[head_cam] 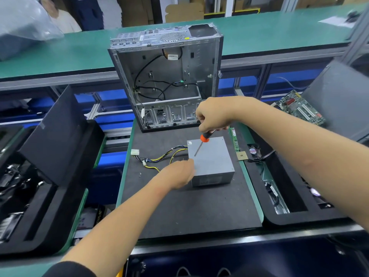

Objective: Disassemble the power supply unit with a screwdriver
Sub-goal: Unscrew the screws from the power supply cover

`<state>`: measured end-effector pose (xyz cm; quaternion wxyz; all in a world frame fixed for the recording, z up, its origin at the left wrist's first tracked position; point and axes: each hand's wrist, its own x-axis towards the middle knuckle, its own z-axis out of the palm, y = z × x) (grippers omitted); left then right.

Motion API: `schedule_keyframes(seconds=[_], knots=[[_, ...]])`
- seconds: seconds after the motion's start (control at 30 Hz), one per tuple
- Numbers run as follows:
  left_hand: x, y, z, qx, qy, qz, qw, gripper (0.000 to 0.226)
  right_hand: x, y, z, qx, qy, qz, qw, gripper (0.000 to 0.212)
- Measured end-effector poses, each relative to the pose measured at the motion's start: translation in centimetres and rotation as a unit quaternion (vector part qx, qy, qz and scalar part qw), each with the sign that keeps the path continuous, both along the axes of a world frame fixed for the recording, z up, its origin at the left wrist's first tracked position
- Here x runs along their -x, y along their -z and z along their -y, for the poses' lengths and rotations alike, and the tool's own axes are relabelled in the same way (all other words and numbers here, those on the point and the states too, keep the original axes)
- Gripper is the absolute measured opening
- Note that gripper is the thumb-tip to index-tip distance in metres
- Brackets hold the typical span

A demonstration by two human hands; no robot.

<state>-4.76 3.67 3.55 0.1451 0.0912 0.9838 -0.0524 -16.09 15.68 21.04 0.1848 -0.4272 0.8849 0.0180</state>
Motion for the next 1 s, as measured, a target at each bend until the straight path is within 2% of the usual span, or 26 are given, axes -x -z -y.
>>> schedule_keyframes(seconds=[0.07,0.1,0.2,0.37,0.6,0.8,0.9,1.0], knots=[[-0.2,0.0,-0.2,0.085,0.053,-0.003,0.995,0.019,0.3,1.2,0.0,0.015,-0.010,-0.033,0.999,0.023],[-0.3,0.2,-0.4,0.093,0.050,-0.007,0.994,0.019,0.4,2.0,0.1,0.027,-0.008,-0.036,0.999,0.024],[-0.5,0.3,-0.7,0.057,-0.010,-0.027,0.998,0.019,0.3,4.5,0.3,0.061,0.014,0.002,0.998,0.025],[-0.1,0.9,-1.1,0.087,-0.011,-0.023,0.996,0.015,0.0,7.6,0.8,0.059,0.025,0.054,0.996,0.030],[0.1,1.3,-1.9,0.096,-0.024,-0.051,0.994,0.019,0.3,10.2,0.7,0.023,0.041,0.071,0.996,0.034],[0.4,1.2,-2.0,0.055,-0.063,-0.067,0.994,0.020,0.4,10.9,0.9,-0.014,0.040,0.097,0.994,0.041],[0.7,1.0,-1.6,-0.040,-0.156,-0.047,0.986,0.014,0.2,11.1,1.2,-0.040,0.036,0.112,0.992,0.042],[1.0,0.9,-1.1,-0.149,-0.227,-0.013,0.962,0.020,-0.1,11.5,1.2,-0.090,0.025,0.115,0.989,0.034]])
